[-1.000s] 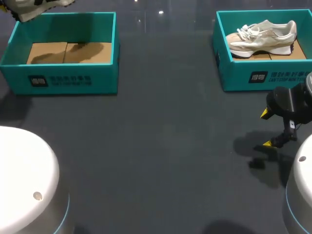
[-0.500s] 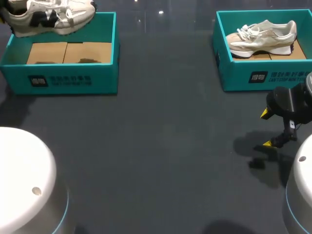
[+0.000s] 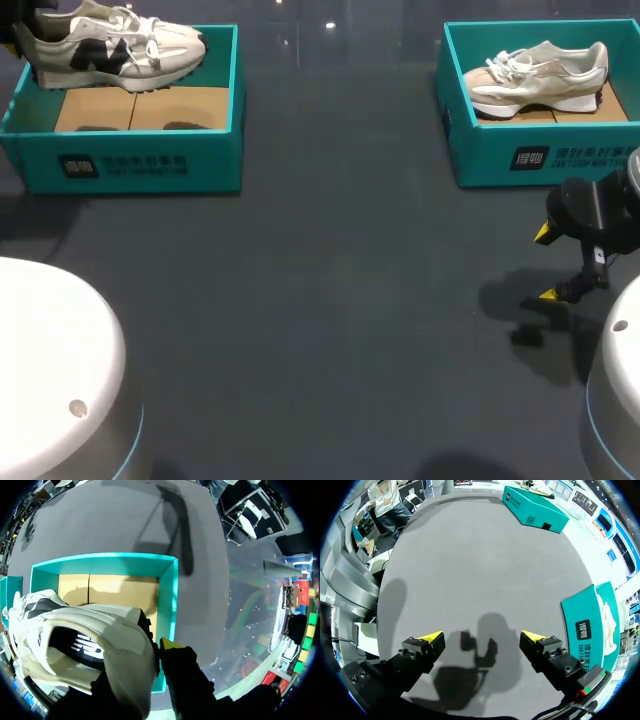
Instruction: Take the shoe out of the shoebox, open the shoe tongue, remove and reinsert the insole, then place the shoe into the shoebox
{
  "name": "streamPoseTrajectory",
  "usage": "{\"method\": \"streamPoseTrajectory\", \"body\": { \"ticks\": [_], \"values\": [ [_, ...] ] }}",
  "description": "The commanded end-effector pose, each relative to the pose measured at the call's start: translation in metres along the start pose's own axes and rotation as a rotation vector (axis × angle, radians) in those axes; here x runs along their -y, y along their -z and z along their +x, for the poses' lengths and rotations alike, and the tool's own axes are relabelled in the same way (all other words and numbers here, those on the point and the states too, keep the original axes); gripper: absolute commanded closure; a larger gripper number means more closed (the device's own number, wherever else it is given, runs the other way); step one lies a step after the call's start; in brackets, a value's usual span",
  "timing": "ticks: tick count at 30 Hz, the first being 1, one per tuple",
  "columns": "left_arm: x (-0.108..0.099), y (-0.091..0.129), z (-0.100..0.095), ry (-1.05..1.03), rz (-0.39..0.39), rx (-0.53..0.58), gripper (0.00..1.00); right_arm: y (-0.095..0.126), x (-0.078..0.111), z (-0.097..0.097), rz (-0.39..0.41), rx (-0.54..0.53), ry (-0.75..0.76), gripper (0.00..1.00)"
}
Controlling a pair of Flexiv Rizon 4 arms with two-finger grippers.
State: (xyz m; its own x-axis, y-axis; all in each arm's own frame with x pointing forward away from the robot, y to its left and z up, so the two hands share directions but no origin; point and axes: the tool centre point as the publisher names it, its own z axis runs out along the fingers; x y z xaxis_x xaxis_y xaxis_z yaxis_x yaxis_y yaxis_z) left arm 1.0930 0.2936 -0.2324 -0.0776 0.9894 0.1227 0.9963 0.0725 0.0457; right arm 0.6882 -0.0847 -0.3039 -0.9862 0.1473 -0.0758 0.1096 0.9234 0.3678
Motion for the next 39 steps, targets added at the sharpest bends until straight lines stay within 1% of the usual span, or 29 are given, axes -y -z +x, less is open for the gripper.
{"method": "streamPoseTrajectory", "body": {
  "ticks": [1,7,9,11,13,25,29,30,32,39],
  "values": [
    [-0.007,-0.012,-0.006,0.006,0.050,-0.016,1.00,0.001,0.000,0.002,0.002,0.003,0.000,0.00],
    [-0.004,-0.032,-0.007,0.012,0.076,-0.037,1.00,0.001,0.000,0.002,0.002,0.003,0.000,0.00],
    [0.000,-0.037,-0.007,-0.019,0.083,-0.035,1.00,0.001,0.000,0.002,0.002,0.003,0.000,0.00],
    [0.006,-0.036,-0.007,-0.045,0.088,-0.044,1.00,0.001,0.000,0.002,0.002,0.003,0.000,0.00],
    [0.007,-0.028,-0.004,-0.055,0.066,-0.035,1.00,0.001,0.000,0.002,0.002,0.003,0.000,0.00],
    [0.007,-0.028,-0.004,-0.055,0.066,-0.035,1.00,0.001,0.000,0.002,0.002,0.003,0.000,0.00],
    [0.003,-0.046,-0.010,-0.039,0.114,-0.047,1.00,0.001,0.000,0.002,0.002,0.003,0.000,0.00],
    [0.002,-0.050,-0.010,-0.036,0.115,-0.050,1.00,0.001,0.000,0.002,0.002,0.003,0.000,0.00],
    [0.002,-0.054,-0.011,-0.036,0.132,-0.049,1.00,0.001,0.000,0.002,0.002,0.003,0.000,0.00],
    [0.006,-0.069,-0.014,-0.017,0.149,-0.045,1.00,0.001,0.000,0.002,0.002,0.003,0.000,0.00]
  ]
}}
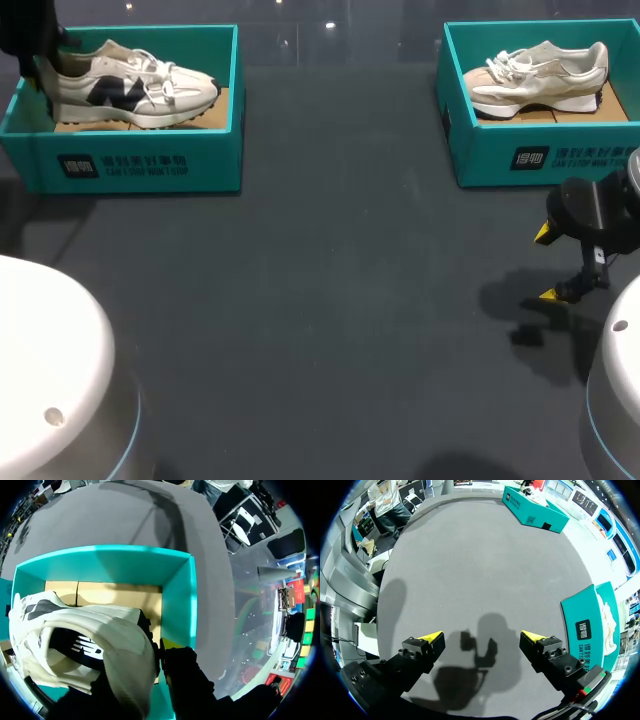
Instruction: Take the shoe out of the shoebox, open the shoe tongue, remove and reinsert the insole, then place the shoe into the shoebox
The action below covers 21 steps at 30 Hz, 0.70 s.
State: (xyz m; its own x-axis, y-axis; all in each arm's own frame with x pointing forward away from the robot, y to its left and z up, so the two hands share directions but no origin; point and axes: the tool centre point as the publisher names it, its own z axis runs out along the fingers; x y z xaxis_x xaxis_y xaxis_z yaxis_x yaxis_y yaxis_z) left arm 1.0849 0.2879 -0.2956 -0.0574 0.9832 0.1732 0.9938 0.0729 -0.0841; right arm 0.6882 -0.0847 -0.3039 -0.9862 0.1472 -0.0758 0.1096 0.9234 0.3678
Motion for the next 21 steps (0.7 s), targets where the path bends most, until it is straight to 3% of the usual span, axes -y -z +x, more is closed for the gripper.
{"method": "streamPoseTrajectory", "body": {
  "ticks": [1,9,21],
  "values": [
    [-0.006,-0.011,-0.003,0.004,0.023,0.004,1.00,0.001,0.000,0.002,0.002,0.003,0.000,0.00],
    [0.003,-0.036,-0.007,0.015,0.047,-0.006,1.00,0.001,0.000,0.002,0.002,0.003,0.000,0.00],
    [0.024,-0.046,0.005,0.011,0.044,-0.005,1.00,0.001,0.000,0.002,0.002,0.003,0.000,0.00]
  ]
}}
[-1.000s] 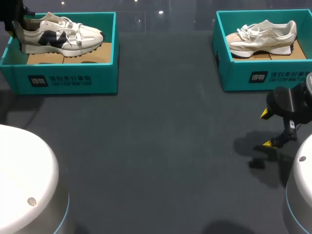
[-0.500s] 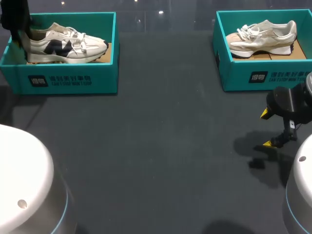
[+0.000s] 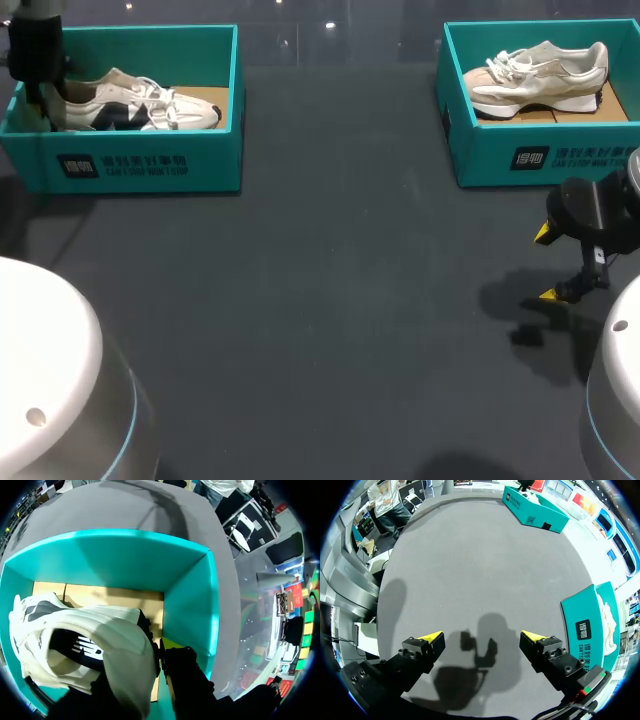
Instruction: Take the shoe out of the shoebox, open the shoe tongue, remove and reinsert the insole, then place the shoe into the shoebox
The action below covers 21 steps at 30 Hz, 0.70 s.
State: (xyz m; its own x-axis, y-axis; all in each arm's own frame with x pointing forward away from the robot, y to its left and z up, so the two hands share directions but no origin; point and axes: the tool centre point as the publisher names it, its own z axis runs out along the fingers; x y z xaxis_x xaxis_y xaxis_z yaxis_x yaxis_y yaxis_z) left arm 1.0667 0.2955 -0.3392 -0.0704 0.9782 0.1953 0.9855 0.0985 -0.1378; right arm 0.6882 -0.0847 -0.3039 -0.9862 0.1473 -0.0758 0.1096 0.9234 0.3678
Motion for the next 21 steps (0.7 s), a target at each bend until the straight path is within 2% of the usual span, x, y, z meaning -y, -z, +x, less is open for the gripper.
{"method": "streamPoseTrajectory", "body": {
  "ticks": [1,11,21],
  "values": [
    [0.011,-0.002,0.003,-0.006,-0.014,0.016,1.00,0.001,0.000,0.002,0.002,0.003,0.000,0.00],
    [0.022,-0.011,-0.008,-0.040,-0.001,0.015,1.00,0.001,0.000,0.002,0.002,0.003,0.000,0.00],
    [0.025,-0.022,-0.022,-0.040,-0.012,0.011,1.00,0.001,0.000,0.002,0.002,0.003,0.000,0.00]
  ]
}}
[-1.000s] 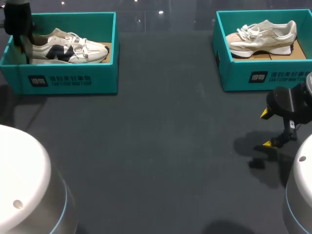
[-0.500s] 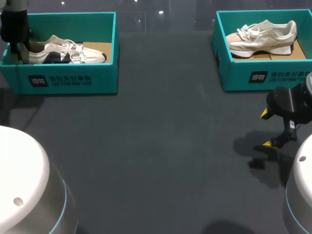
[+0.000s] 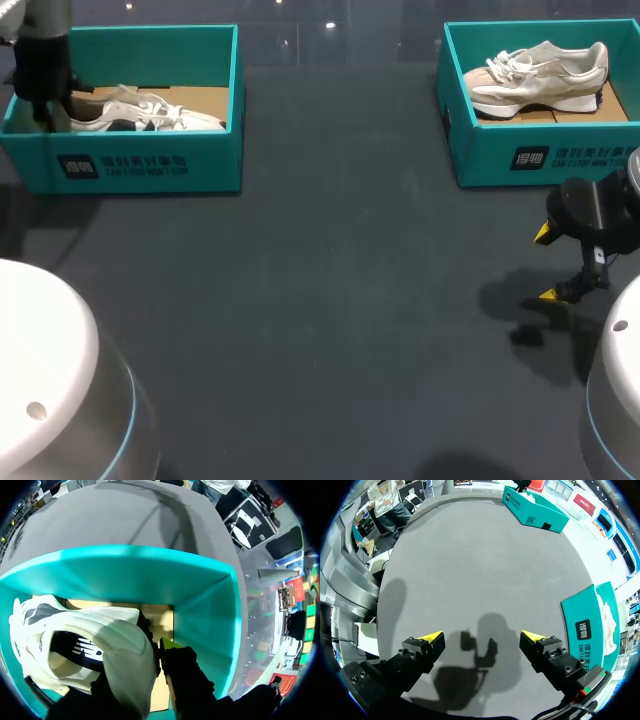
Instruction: Take the shoe out of the shoebox, open the shoe tongue, remove and reinsert the insole, then place the shoe into the shoebox
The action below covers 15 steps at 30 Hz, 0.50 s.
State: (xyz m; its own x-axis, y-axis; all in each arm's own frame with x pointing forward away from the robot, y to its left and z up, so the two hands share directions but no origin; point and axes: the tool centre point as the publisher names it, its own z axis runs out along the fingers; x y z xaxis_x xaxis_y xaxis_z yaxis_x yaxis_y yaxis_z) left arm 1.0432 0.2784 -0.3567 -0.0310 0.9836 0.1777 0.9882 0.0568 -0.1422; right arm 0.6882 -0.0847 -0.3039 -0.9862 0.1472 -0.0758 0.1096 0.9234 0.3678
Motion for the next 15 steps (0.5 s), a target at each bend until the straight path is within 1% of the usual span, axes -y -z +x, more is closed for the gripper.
{"method": "streamPoseTrajectory", "body": {
  "ticks": [1,8,15],
  "values": [
    [0.002,-0.007,-0.004,0.004,-0.011,-0.005,1.00,0.001,0.000,0.002,0.002,0.003,0.000,0.00],
    [-0.001,-0.017,-0.003,0.013,-0.002,0.018,1.00,0.001,0.000,0.002,0.002,0.003,0.000,0.00],
    [-0.002,-0.025,-0.005,0.007,0.001,0.012,1.00,0.001,0.000,0.002,0.002,0.003,0.000,0.00]
  ]
}}
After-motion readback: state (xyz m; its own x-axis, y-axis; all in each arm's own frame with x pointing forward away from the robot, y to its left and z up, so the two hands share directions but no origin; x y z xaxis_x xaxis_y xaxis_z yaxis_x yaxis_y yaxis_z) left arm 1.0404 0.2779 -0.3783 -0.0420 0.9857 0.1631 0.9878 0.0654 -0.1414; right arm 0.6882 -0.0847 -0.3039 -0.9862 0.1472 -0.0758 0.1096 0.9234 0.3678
